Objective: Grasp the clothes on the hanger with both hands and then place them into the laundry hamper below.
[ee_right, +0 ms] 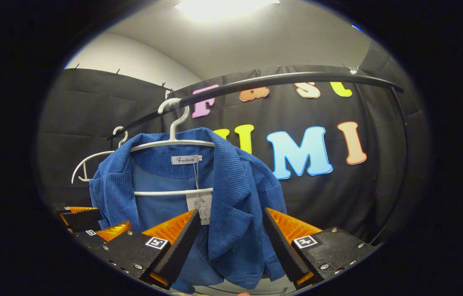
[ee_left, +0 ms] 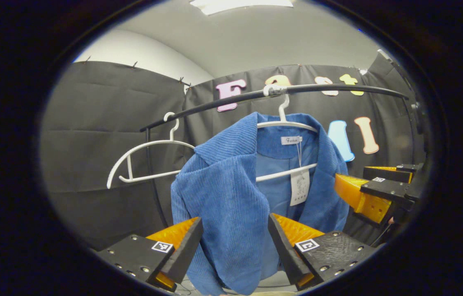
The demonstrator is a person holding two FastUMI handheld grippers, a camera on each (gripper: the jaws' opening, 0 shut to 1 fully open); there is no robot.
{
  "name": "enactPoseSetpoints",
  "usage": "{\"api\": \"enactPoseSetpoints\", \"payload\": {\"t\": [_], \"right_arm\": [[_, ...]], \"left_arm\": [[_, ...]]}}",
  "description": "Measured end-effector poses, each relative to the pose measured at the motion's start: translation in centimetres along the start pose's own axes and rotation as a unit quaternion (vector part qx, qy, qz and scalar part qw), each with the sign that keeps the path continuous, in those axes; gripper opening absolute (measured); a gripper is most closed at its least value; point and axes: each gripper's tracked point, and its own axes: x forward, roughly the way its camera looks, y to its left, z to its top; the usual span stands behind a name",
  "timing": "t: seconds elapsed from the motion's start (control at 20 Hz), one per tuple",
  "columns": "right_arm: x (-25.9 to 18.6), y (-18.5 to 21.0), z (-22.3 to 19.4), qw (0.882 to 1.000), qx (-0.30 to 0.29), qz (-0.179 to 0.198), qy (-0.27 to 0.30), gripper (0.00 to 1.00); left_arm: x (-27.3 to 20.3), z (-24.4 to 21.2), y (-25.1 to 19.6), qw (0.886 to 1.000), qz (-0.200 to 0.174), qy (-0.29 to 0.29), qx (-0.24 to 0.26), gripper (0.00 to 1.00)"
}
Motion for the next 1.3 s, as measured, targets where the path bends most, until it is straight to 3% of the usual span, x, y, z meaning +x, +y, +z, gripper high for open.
{"api": "enactPoseSetpoints", "payload": {"t": [0.35,0.65,0.7,0.75,0.8,0.85,0.9,0.95,1.0,1.1,1.25,1.3], "right_arm": [[5.0,-0.9,-3.3,0.999,-0.015,0.002,0.031,0.95],[7.5,-1.0,-5.5,0.999,0.025,0.009,0.048,0.95],[7.6,-0.9,-5.7,0.998,0.034,0.009,0.048,0.92],[7.6,-0.8,-5.7,0.998,0.042,0.009,0.049,0.87],[7.8,-0.6,-5.8,0.998,0.047,0.011,0.051,0.76],[7.8,-0.5,-5.8,0.997,0.048,0.011,0.054,0.71],[7.8,-0.4,-5.8,0.997,0.046,0.012,0.055,0.59],[8.0,-0.4,-5.7,0.997,0.044,0.014,0.056,0.51],[8.3,-0.7,-5.5,0.998,0.041,0.009,0.055,0.31],[8.2,-0.6,-5.1,0.998,0.034,0.011,0.044,0.05],[7.3,-0.5,-4.4,1.0,0.006,0.016,0.024,0.02],[7.0,-0.5,-3.8,1.0,-0.003,0.013,0.01,0.02]], "left_arm": [[2.5,-1.9,0.3,0.999,0.035,0.023,-0.016,0.98],[4.0,-3.8,-0.1,0.997,0.051,0.045,-0.035,0.97],[4.0,-3.9,-0.1,0.997,0.053,0.044,-0.04,0.91],[4.0,-3.9,0.1,0.997,0.054,0.039,-0.046,0.97],[3.8,-3.9,0.8,0.996,0.067,0.034,-0.051,0.88],[3.7,-4.0,0.9,0.995,0.068,0.033,-0.059,0.78],[3.6,-4.1,0.8,0.995,0.064,0.033,-0.064,0.69],[2.5,-3.6,1.2,0.995,0.074,0.032,-0.06,0.69],[3.7,-3.8,1.9,0.995,0.078,0.033,-0.057,0.59],[4.5,-4.0,2.2,0.995,0.07,0.038,-0.054,0.39],[4.6,-3.7,2.4,0.997,0.065,0.03,-0.04,0.08],[4.1,-3.3,2.1,0.997,0.058,0.027,-0.035,0.05]]}}
